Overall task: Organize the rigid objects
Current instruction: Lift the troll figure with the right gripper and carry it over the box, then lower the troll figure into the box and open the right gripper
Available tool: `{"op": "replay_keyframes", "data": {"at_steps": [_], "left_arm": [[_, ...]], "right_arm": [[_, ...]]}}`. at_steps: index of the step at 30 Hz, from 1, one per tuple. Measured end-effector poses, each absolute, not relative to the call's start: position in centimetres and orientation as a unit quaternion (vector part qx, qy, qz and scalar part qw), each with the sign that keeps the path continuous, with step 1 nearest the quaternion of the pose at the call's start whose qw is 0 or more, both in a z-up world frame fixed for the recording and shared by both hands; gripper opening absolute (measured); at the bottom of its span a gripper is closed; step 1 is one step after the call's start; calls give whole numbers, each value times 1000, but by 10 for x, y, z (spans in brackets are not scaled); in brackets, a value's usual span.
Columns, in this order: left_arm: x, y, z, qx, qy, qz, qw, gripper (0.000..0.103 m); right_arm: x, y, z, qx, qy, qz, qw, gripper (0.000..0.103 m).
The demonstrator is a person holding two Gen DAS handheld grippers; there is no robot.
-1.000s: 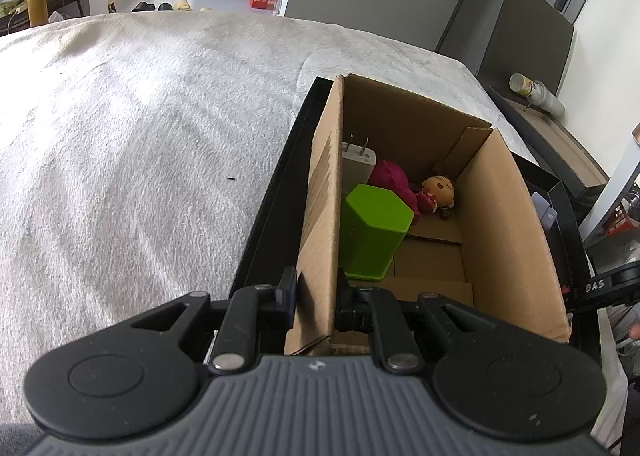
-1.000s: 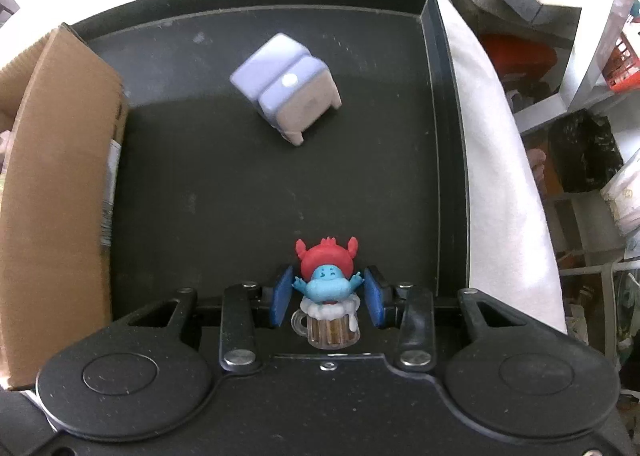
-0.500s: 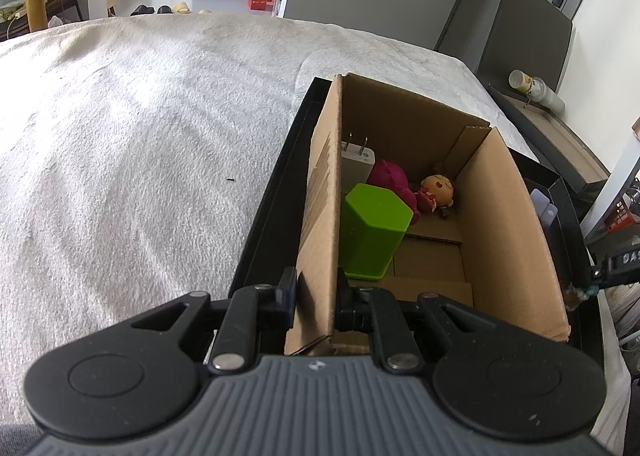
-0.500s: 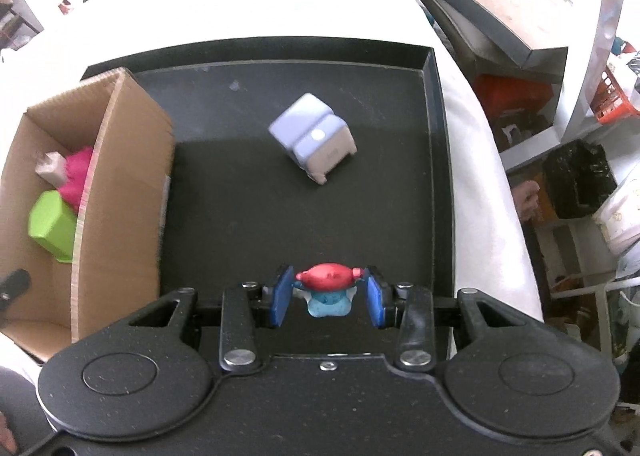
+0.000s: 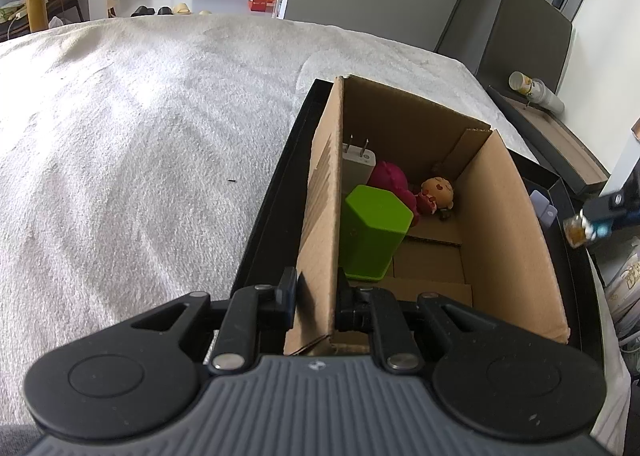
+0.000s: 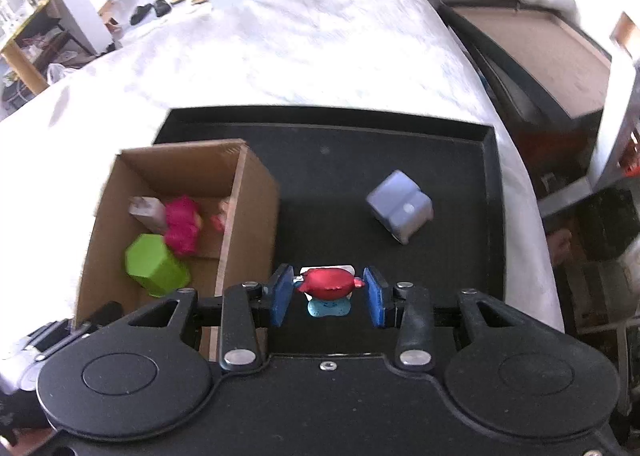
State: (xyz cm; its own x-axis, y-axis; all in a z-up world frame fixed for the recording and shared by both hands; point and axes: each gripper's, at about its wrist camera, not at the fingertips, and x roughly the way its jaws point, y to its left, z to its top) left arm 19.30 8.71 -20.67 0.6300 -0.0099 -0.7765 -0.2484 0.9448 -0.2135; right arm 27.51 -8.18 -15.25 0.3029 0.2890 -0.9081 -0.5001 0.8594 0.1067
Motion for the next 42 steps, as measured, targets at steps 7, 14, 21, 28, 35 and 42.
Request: {"op": "replay_keyframes", "data": {"at_steps": [7, 14, 21, 28, 35, 42], "left_arm": [[193, 88, -206, -153, 424, 67, 890, 15], [193, 90, -205, -157, 422, 65, 891, 15], [193, 92, -206, -161, 422, 64, 890, 15], [194, 93, -206, -165, 422, 62, 889, 15], [193, 93, -206, -165, 419, 59, 891, 16], [193, 92, -206, -166, 421, 59, 890, 16]], "right_arm": [[269, -59, -133, -102, 517, 274, 805, 38], [267, -37, -134, -99, 515, 298, 798, 38], [257, -7, -144, -106, 519, 327, 782, 38], [249, 14, -169, -128, 538, 334, 763, 39], [256, 8, -178, -100, 553, 329, 759, 42], [269, -20, -152, -73, 532, 324, 779, 44]]}}
